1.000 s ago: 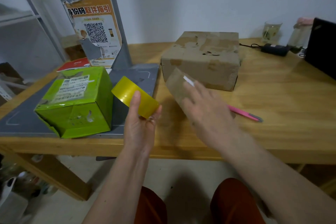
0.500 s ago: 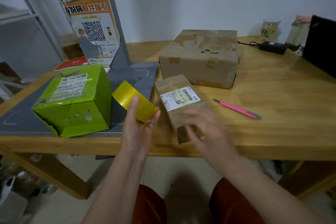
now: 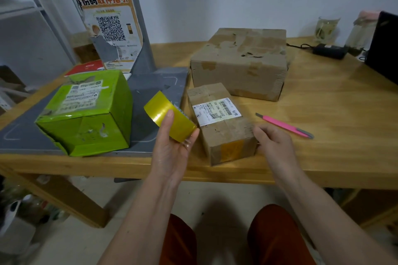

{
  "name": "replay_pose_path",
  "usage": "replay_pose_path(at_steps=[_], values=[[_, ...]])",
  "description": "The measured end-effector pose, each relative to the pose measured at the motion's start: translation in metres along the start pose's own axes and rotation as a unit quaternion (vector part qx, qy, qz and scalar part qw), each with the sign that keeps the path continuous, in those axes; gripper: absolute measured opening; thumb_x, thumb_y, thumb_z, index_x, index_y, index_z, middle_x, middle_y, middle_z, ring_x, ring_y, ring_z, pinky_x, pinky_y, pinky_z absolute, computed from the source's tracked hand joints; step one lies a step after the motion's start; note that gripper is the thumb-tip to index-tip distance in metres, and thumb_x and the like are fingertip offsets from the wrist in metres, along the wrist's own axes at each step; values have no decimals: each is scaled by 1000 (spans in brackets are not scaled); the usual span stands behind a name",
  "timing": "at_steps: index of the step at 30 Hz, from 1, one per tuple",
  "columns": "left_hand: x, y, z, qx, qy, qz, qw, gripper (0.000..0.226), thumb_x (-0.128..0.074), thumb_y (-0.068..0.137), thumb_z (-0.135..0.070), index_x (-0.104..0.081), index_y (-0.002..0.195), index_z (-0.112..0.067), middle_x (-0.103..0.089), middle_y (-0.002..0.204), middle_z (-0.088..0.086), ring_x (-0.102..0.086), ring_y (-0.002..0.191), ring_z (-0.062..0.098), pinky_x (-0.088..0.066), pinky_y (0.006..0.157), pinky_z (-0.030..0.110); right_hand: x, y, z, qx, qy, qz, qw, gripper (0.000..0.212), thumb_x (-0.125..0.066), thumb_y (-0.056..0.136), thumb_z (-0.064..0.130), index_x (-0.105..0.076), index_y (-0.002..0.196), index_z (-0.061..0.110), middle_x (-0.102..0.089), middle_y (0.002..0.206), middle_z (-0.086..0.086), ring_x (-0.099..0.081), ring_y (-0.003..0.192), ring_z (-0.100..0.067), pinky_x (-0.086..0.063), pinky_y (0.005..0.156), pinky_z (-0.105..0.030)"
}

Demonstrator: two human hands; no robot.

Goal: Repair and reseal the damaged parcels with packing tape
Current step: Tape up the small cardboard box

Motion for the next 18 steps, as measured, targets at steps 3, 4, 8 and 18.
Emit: replay_pose_path(at_steps=[3,4,8,18], values=[[-1,1,1,10,-9,-2,1000,52,-63,79,-40,-55,128,-24,-68,120,2,-66,110,18,-57,84,31,0,-4,5,30,3,-23,999,19,-51,96,12,-69,99,16,-68,97,2,-62,97,-15,-53,87,-37],[-1,2,1,11,-10,0,1000,54,-63,79,-40,-54,130,-24,-68,121,3,-67,109,18,-57,82,31,0,-5,6,38,7,-30,999,19,-51,96,10,-68,99,17,-68,98,3,-62,97,-14,-52,88,-36],[0,3,2,15,-14,6,1000,56,-61,81,-40,-53,134,-24,-67,125,3,-65,113,18,-57,79,30,1,-9,8,66,8,-60,996,21,-53,94,7,-66,100,23,-67,103,3,-61,101,-11,-51,87,-28],[-4,5,2,31,-18,13,999,54,-65,84,-40,-54,134,-24,-65,128,7,-64,115,21,-58,76,30,-1,-24,12,104,24,-90,990,20,-53,94,4,-58,94,24,-60,102,1,-55,93,3,-42,70,-2]])
Point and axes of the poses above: each hand's wrist, its own y-axis towards the middle knuckle, its own x-axis out of the back of the hand, z = x × y, the point moved 7 cm from there along y, towards the middle knuckle
